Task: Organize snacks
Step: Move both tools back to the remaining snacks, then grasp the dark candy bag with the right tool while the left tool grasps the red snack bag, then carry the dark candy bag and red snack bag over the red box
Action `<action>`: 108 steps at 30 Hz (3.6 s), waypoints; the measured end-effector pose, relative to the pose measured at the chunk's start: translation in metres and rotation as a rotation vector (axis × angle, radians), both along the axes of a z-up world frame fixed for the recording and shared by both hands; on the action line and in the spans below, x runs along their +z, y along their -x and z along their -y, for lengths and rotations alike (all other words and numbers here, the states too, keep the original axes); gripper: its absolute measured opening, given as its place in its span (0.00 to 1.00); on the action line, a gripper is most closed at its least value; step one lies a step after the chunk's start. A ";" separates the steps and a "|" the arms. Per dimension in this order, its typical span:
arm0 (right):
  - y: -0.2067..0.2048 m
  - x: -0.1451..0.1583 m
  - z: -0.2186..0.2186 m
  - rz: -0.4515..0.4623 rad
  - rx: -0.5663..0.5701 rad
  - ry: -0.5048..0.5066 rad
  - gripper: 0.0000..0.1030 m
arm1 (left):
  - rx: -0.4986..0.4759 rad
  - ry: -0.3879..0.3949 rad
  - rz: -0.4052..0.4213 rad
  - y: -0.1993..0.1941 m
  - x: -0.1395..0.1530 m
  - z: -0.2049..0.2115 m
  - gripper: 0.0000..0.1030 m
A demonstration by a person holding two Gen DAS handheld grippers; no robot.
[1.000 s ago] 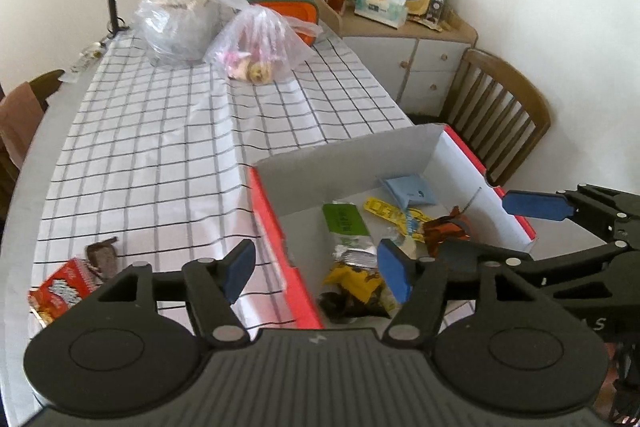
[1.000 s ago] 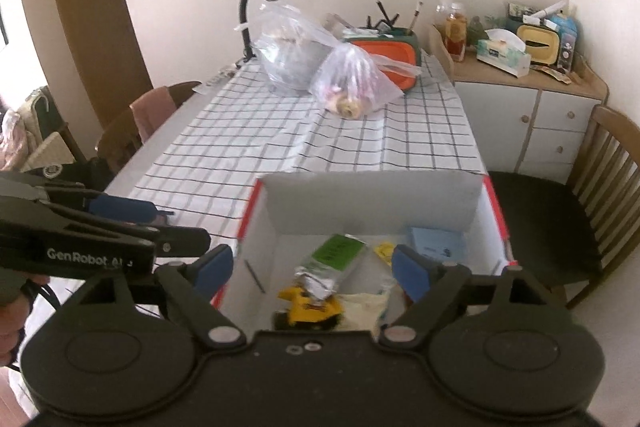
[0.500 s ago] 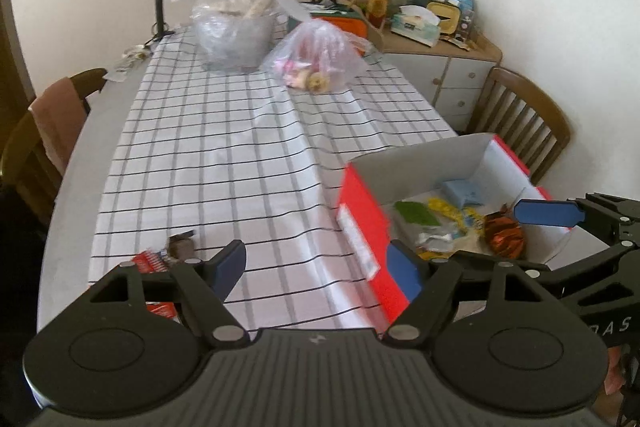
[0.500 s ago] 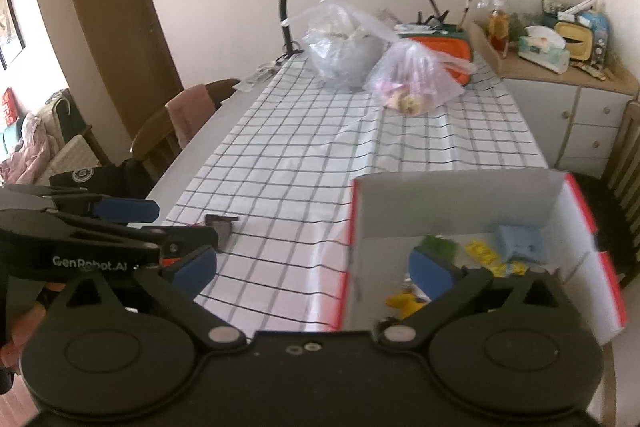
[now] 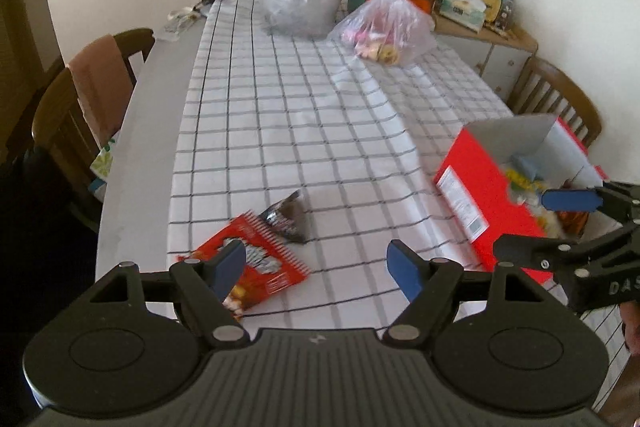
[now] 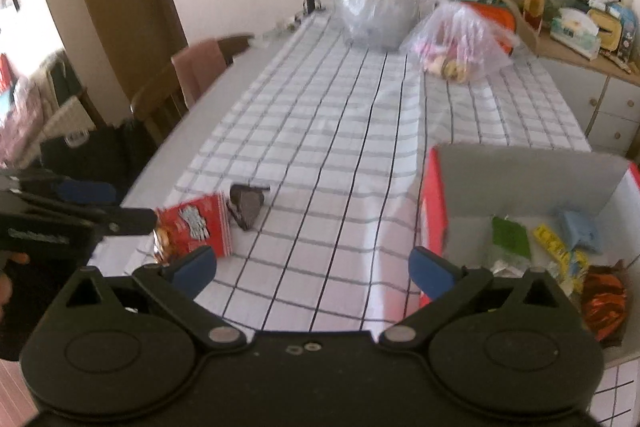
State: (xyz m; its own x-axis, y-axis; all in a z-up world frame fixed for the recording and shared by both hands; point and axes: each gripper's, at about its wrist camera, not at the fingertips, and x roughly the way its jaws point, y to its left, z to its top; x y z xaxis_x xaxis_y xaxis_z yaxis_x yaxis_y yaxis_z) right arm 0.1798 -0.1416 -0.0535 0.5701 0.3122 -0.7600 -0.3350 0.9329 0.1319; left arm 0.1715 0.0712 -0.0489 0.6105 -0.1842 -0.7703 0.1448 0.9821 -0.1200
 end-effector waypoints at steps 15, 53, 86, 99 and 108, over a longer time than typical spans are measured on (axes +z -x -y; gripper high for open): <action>-0.053 -0.037 -0.055 -0.086 0.054 0.054 0.99 | -0.251 -0.010 -0.149 -0.050 -0.057 -0.051 0.75; -0.127 -0.119 -0.142 -0.138 0.102 0.125 0.58 | -0.301 -0.161 -0.217 -0.089 -0.123 -0.040 0.80; -0.044 -0.046 -0.070 -0.076 -0.054 0.064 0.32 | 0.021 -0.049 -0.168 -0.043 -0.060 -0.046 0.69; 0.009 0.013 -0.011 -0.007 -0.149 0.023 0.32 | -0.048 -0.015 -0.077 -0.013 0.003 0.004 0.69; 0.031 0.044 0.050 0.066 -0.157 -0.005 0.33 | -0.068 -0.008 -0.003 0.004 0.035 0.066 0.69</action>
State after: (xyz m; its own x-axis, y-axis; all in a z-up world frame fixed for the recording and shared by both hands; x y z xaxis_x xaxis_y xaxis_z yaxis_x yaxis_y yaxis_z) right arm 0.1489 -0.1917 -0.0096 0.6610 0.2186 -0.7178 -0.1930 0.9740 0.1190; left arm 0.1675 0.0054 -0.0138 0.5944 -0.2185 -0.7739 0.2106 0.9711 -0.1124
